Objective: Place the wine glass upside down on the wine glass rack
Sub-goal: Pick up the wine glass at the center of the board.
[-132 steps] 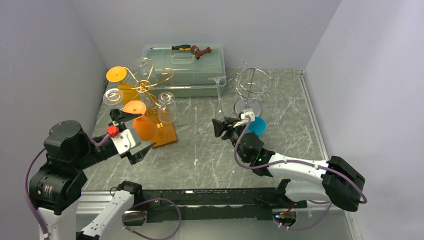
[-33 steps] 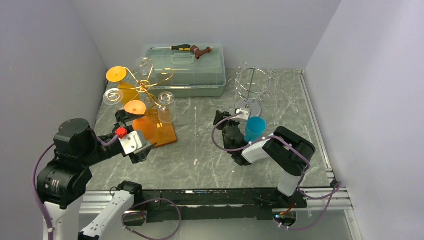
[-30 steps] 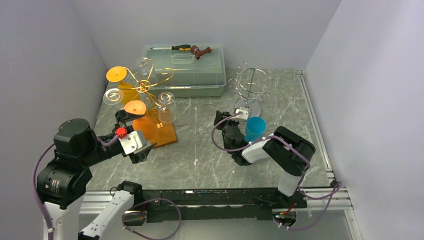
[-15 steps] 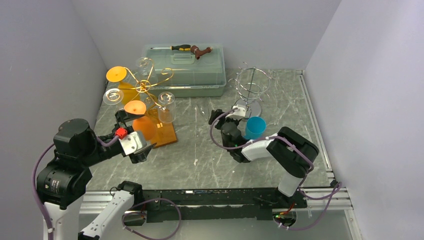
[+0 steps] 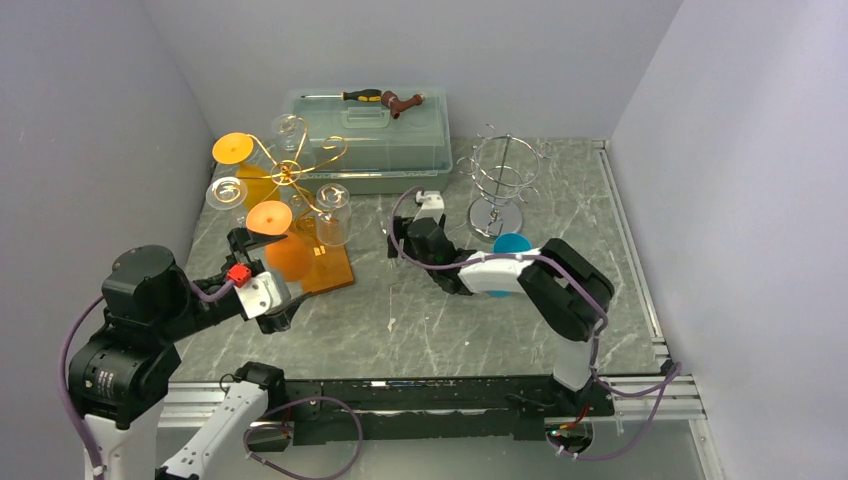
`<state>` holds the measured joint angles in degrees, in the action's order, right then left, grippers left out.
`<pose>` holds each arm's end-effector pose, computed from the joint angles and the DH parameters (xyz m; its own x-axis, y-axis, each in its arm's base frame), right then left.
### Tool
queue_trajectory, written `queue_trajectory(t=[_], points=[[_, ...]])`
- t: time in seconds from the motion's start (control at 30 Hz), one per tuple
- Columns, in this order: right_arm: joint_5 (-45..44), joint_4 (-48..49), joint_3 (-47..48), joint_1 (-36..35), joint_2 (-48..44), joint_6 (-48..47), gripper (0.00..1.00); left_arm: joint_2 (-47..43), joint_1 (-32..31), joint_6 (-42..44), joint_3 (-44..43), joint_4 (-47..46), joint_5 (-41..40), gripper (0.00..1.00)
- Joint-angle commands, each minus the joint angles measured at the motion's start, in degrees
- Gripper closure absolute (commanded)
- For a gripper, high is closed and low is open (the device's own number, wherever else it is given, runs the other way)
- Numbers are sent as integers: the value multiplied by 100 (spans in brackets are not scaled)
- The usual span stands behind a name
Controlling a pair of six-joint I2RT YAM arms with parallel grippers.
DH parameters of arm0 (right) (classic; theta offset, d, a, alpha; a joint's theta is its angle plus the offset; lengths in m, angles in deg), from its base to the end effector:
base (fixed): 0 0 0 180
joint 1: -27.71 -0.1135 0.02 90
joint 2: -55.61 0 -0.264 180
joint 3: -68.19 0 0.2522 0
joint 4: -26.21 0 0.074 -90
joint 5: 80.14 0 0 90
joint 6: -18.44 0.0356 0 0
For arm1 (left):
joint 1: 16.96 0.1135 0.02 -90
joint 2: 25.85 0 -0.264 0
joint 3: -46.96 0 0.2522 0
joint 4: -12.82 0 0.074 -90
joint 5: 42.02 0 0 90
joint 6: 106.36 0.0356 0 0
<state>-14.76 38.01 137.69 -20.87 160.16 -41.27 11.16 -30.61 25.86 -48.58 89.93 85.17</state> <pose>0.2695 0.2830 0.1822 -0.4416 0.1925 -0.8763 -0.2383 0.9165 0.3214 0.0317 -0.0298 0.4549 0.2712 0.4850 -0.8314 0.7596 0.4226 0.4943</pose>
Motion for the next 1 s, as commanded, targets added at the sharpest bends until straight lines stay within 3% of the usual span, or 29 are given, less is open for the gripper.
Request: queue_trajectory(t=[0.0, 0.27, 0.6, 0.83, 0.93, 0.97], points=[[1070, -341, 167, -60, 399, 141, 21, -3, -6, -108, -178, 25, 36, 1], [1390, -11, 103, -152, 666, 255, 24, -39, -10, -38, -198, 64, -35, 0], [1248, -568, 544, -374, 980, 221, 36, 4, -7, -76, -141, -18, 8, 0], [965, -391, -114, -433, 643, 558, 55, 83, -6, -170, -166, -75, 76, 0], [924, -374, -461, -442, 251, 522, 70, 60, -6, -199, -108, -116, 117, 1], [898, -461, -528, -442, 94, 492, 80, 59, -6, -225, -115, -111, 140, 1]])
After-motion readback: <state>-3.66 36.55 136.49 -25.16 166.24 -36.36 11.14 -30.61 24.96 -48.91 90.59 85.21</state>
